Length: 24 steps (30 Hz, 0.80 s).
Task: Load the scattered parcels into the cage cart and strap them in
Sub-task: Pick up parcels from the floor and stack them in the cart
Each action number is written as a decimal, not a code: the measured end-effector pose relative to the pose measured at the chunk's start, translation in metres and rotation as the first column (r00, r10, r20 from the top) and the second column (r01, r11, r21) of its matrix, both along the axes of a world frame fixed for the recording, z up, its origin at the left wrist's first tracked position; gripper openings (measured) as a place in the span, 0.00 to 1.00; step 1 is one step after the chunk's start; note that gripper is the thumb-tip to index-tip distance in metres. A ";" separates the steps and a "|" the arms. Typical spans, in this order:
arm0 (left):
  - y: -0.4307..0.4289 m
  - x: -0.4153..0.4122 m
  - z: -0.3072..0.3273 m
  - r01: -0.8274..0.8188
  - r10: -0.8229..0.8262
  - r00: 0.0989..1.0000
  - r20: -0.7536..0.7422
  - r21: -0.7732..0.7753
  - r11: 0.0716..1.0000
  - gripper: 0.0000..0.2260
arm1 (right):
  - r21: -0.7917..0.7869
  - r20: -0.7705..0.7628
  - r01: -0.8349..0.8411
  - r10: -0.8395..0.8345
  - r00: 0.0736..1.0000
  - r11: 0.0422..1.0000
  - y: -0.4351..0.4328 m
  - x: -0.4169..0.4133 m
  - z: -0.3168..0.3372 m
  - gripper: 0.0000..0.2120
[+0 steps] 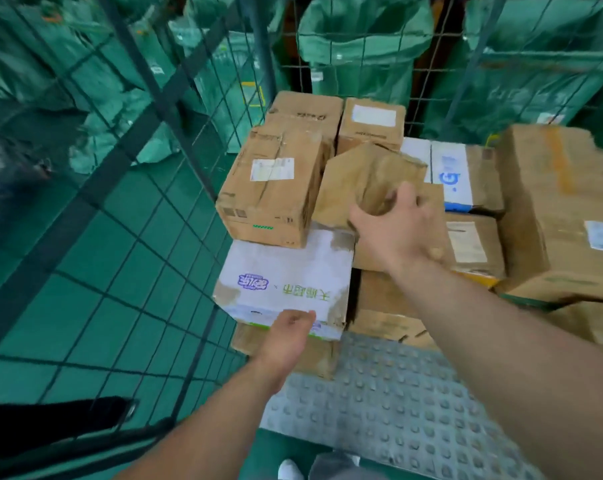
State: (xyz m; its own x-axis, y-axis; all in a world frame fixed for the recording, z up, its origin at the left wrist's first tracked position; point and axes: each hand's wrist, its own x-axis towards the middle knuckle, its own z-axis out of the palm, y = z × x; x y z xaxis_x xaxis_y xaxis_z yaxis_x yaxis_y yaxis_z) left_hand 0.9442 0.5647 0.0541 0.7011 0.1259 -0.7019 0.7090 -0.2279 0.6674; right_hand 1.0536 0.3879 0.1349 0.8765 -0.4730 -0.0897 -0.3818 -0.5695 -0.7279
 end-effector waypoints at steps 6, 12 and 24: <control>0.004 0.026 -0.010 0.058 -0.055 0.997 -0.046 0.048 0.997 0.10 | -0.094 -0.097 -0.055 0.046 0.994 0.994 0.006 0.076 -0.038 0.31; 0.025 0.063 -0.015 0.141 -0.136 0.989 -0.052 0.114 0.983 0.08 | -0.145 -0.199 -0.119 0.088 0.976 0.982 0.030 0.114 -0.071 0.30; 0.074 0.096 -0.029 0.196 -0.184 0.978 -0.094 0.132 0.972 0.08 | -0.106 -0.454 -0.123 0.062 0.889 0.987 0.052 0.153 -0.120 0.38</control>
State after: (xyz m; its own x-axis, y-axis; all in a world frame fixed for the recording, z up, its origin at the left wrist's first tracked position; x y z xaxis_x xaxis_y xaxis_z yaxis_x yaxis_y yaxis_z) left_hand 1.0406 0.6382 0.0254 0.6636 0.0968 -0.7418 0.6938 -0.4504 0.5619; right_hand 1.2065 0.4397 0.0152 0.7974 -0.4260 -0.4274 -0.5909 -0.6948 -0.4099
